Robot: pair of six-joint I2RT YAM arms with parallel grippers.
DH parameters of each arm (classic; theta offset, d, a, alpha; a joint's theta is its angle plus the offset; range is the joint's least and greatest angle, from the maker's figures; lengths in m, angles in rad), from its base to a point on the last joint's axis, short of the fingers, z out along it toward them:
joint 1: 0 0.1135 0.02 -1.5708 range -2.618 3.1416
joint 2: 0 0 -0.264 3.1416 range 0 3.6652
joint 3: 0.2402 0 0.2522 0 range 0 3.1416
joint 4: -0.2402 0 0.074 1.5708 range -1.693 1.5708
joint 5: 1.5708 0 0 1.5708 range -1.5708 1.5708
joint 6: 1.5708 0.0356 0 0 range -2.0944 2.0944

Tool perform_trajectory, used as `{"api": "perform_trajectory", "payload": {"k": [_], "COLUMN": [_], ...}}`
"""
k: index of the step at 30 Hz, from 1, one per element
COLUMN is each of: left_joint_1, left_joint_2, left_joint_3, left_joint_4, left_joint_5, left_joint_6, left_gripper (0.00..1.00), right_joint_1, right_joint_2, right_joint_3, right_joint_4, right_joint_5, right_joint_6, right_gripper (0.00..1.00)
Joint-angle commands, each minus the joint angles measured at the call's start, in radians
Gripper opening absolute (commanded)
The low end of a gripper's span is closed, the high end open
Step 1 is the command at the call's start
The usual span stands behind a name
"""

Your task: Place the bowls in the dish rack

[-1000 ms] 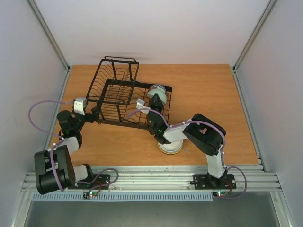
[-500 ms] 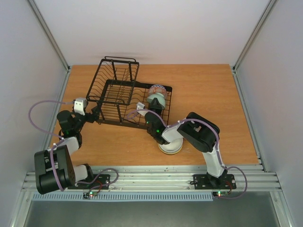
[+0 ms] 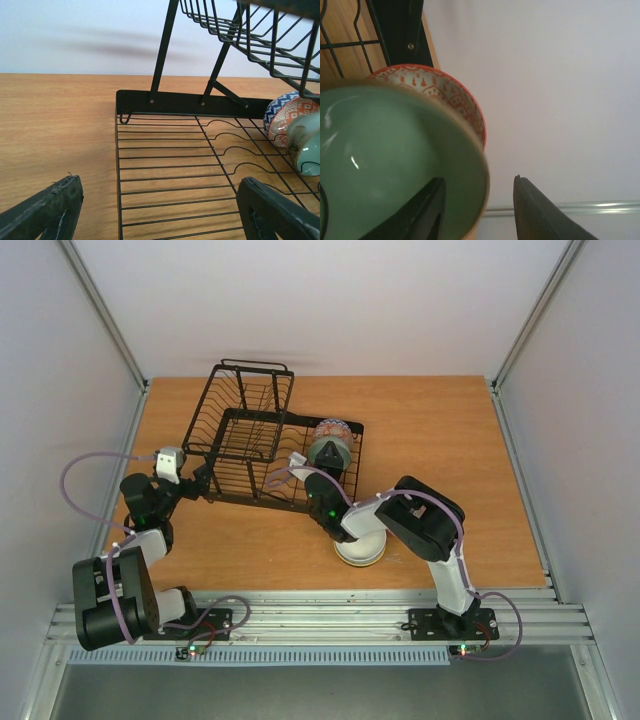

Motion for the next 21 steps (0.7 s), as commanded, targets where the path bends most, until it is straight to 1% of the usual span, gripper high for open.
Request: {"api": "perform_trajectory", "payload": {"k": [1, 3, 5, 9, 13, 15, 17, 18, 21], "left_joint_1": [-0.007, -0.007, -0.008, -0.008, -0.007, -0.008, -0.008, -0.007, -0.007], "left_joint_2": [0.010, 0.009, 0.009, 0.010, 0.012, 0.012, 0.012, 0.012, 0.012], "left_joint_3": [0.006, 0.007, 0.007, 0.008, 0.008, 0.008, 0.008, 0.008, 0.007], "left_joint_4": [0.050, 0.047, 0.046, 0.045, 0.045, 0.045, 0.045, 0.044, 0.043], "left_joint_5": [0.031, 0.031, 0.030, 0.029, 0.028, 0.028, 0.029, 0.028, 0.027], "left_joint_6": [0.016, 0.016, 0.042, 0.048, 0.048, 0.048, 0.049, 0.050, 0.050], "left_gripper": [0.85, 0.85, 0.85, 0.85, 0.85, 0.85, 0.85, 0.85, 0.85], "right_joint_1": [-0.004, -0.003, -0.002, 0.002, 0.020, 0.034, 0.047, 0.052, 0.052], "right_joint_2": [0.009, 0.007, 0.001, -0.024, -0.076, -0.128, -0.207, -0.260, -0.440], "right_joint_3": [0.024, 0.021, 0.018, 0.004, -0.014, -0.027, -0.051, -0.062, -0.060], "right_joint_4": [0.016, 0.025, 0.033, 0.064, 0.141, 0.104, -0.015, -0.123, -0.565], "right_joint_5": [0.009, 0.011, 0.015, 0.026, 0.045, 0.048, 0.043, 0.033, -0.037], "right_joint_6": [0.034, 0.039, 0.042, 0.025, -0.026, 0.007, 0.124, 0.217, 0.589], "right_gripper": [0.45, 0.51, 0.55, 0.58, 0.60, 0.60, 0.60, 0.61, 0.61]}}
